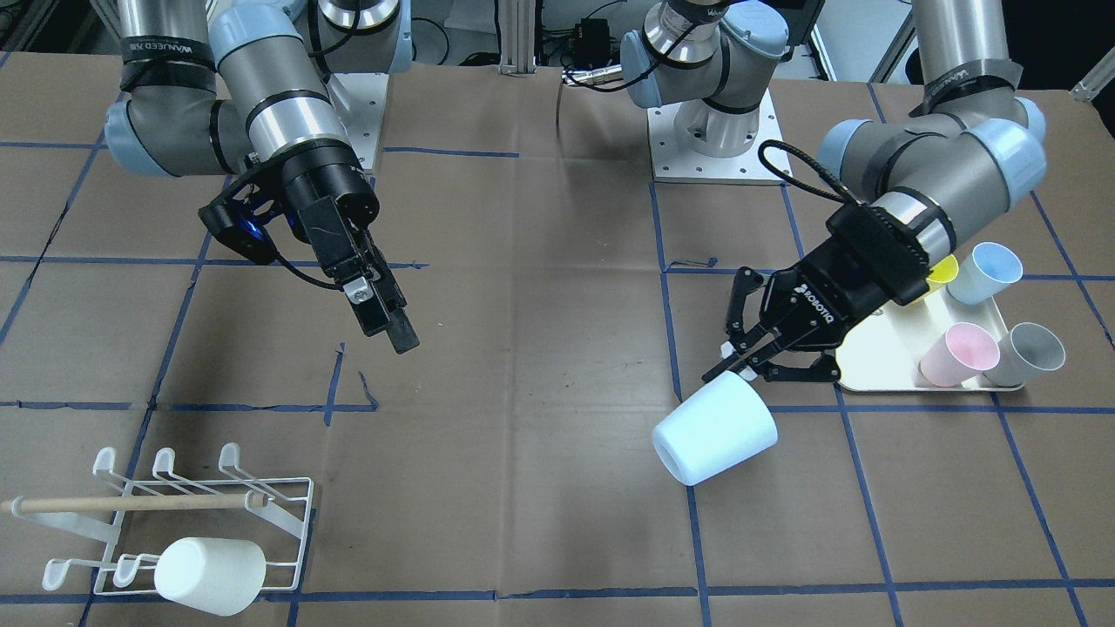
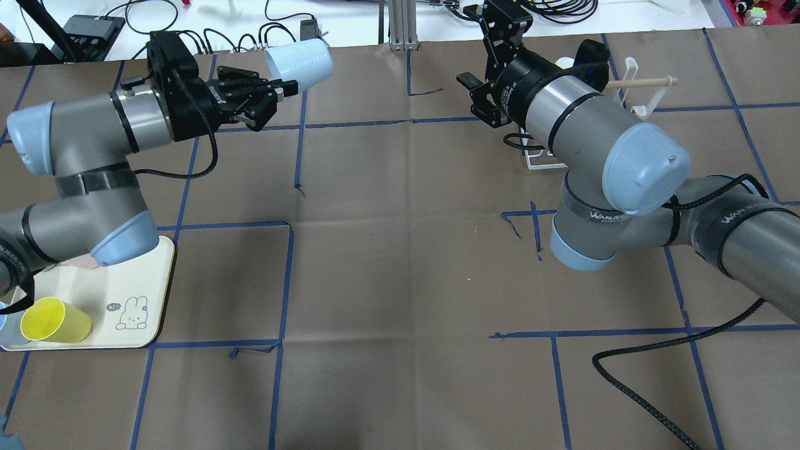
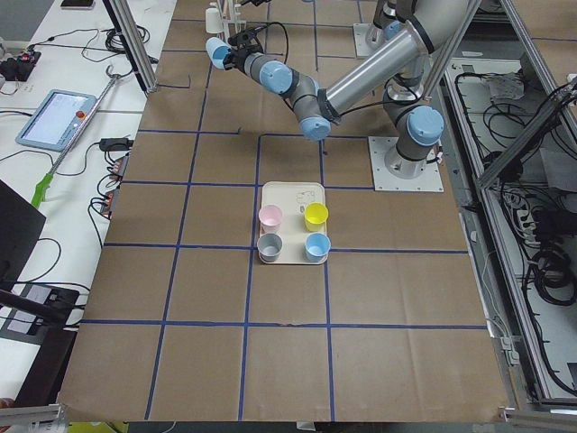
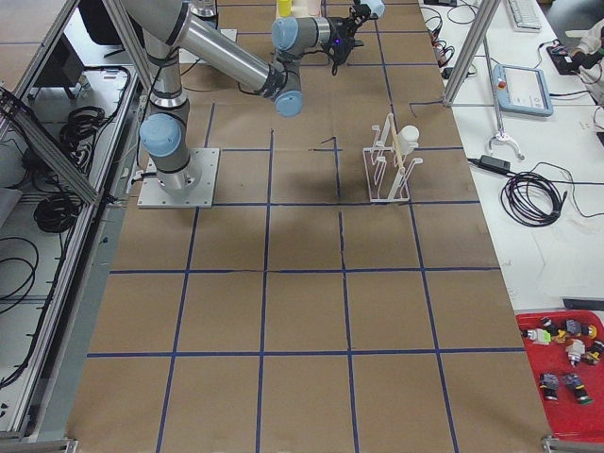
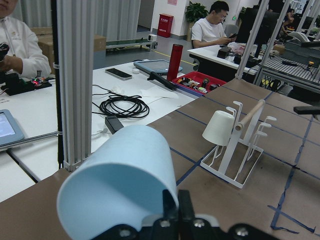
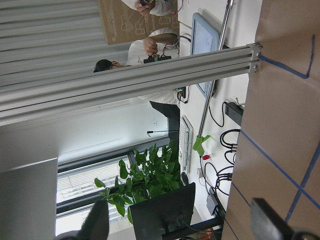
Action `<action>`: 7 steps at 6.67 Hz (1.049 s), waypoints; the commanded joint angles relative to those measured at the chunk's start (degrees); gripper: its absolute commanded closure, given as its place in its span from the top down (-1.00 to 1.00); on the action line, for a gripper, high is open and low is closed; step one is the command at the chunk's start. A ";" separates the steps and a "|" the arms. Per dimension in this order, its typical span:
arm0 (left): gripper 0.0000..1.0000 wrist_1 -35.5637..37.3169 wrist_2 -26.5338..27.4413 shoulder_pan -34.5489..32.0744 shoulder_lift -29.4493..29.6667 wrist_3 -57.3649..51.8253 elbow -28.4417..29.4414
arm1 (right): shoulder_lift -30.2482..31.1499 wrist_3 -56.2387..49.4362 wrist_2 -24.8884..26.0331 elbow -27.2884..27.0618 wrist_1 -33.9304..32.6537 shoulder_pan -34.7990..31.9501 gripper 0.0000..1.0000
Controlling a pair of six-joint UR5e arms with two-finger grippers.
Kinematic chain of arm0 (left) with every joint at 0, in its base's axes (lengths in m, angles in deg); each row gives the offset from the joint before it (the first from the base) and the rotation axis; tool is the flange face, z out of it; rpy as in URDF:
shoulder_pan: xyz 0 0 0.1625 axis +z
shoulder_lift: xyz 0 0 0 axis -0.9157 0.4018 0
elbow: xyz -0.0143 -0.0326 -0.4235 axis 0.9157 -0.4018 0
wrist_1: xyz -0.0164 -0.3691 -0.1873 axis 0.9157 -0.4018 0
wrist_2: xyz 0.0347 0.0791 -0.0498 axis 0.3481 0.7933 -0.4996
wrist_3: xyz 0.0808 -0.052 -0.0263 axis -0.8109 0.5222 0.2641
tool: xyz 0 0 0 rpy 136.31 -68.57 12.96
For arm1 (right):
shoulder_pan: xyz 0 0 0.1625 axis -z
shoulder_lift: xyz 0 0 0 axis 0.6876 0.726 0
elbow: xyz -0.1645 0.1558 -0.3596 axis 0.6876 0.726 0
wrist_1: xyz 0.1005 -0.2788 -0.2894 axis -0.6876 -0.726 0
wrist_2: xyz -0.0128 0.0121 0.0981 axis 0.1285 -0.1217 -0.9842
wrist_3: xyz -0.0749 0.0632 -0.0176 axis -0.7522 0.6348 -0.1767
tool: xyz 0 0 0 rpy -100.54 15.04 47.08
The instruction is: Transfer IKEA cup to right arm and place on rack
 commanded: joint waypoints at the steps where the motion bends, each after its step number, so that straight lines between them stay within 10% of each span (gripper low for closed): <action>1: -0.92 5.53 -0.38 -0.79 -2.01 11.13 -3.40 | -0.79 -0.32 0.01 -0.01 0.23 -0.09 0.99; 7: -0.88 6.32 7.00 -10.79 -2.73 20.52 -1.29 | -6.84 -8.58 -0.52 4.09 -0.03 -3.85 0.98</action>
